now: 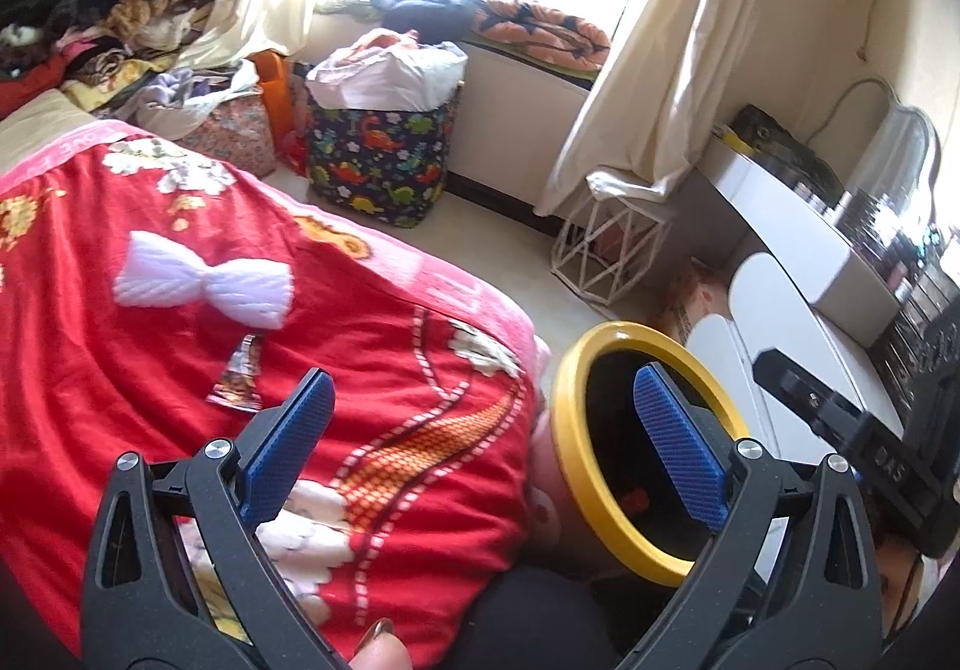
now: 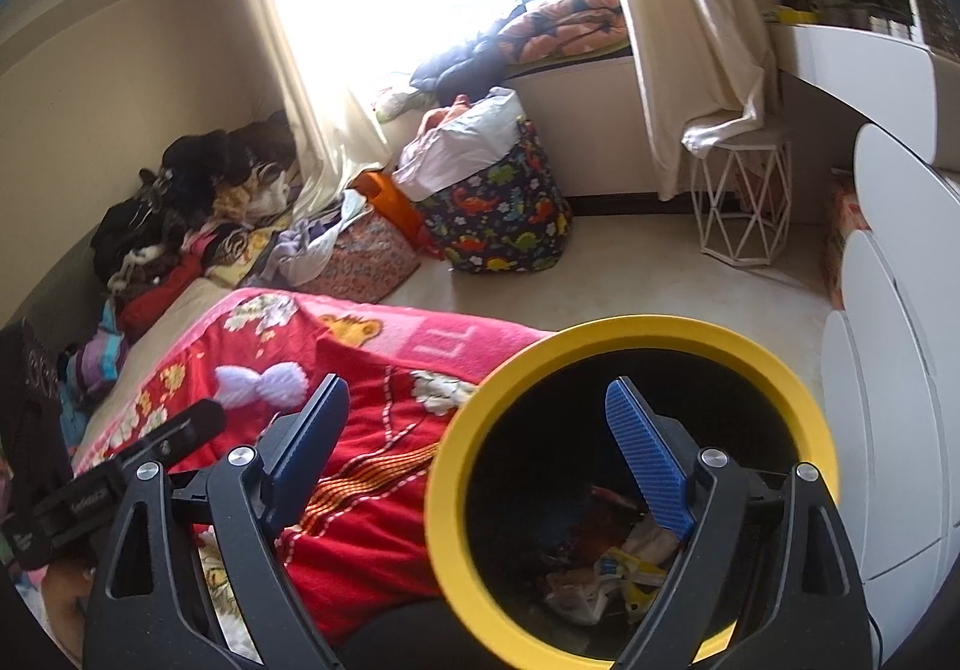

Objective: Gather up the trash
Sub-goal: 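Move both open grippers back to the last trash on the bedspread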

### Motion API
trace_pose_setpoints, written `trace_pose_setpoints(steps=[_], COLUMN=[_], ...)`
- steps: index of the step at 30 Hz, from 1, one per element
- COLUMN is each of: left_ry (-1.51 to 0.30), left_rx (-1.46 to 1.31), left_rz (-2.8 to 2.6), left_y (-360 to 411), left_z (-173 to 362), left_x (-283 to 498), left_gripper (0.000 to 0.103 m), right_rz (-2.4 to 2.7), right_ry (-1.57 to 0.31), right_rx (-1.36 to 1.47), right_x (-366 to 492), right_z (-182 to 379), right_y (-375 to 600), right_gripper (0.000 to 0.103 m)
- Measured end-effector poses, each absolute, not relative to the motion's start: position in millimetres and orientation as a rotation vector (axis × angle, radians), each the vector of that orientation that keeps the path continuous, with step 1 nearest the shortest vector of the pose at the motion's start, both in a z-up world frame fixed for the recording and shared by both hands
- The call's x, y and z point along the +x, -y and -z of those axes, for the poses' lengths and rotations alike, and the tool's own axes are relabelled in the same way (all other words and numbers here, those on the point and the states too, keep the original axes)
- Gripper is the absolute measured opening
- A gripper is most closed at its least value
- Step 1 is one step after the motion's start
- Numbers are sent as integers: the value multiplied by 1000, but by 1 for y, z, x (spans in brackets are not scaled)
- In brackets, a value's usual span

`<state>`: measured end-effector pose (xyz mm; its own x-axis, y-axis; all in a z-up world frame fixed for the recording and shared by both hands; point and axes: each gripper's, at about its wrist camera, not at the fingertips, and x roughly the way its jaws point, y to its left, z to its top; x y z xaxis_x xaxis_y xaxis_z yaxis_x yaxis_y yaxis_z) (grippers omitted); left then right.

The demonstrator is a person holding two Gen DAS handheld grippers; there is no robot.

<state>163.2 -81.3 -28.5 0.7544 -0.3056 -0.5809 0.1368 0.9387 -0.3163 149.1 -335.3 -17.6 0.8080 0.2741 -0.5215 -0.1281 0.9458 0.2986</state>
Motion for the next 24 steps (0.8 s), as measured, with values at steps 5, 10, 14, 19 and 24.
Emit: trace_pose_setpoints(steps=[5,10,14,19,24], left_ry=[-669,-663,-655,-649,-659], left_rx=[-296,-329,-357,-404,-439], left_rz=[192,139,83,2,-59], left_y=[55,28,1,-40,-75], left_z=[32,36,40,46,54], left_x=[169,174,178,182,191], left_gripper=[92,92,92,92,92], right_rz=[-262,-301,-342,-408,-471], right_ry=[-601,-613,-624,-651,-700], right_rx=[214,176,144,100,70], right_x=[153,158,166,179,196], right_z=[16,17,18,27,44], right_y=[307,280,255,218,180], right_gripper=[85,86,86,86,85])
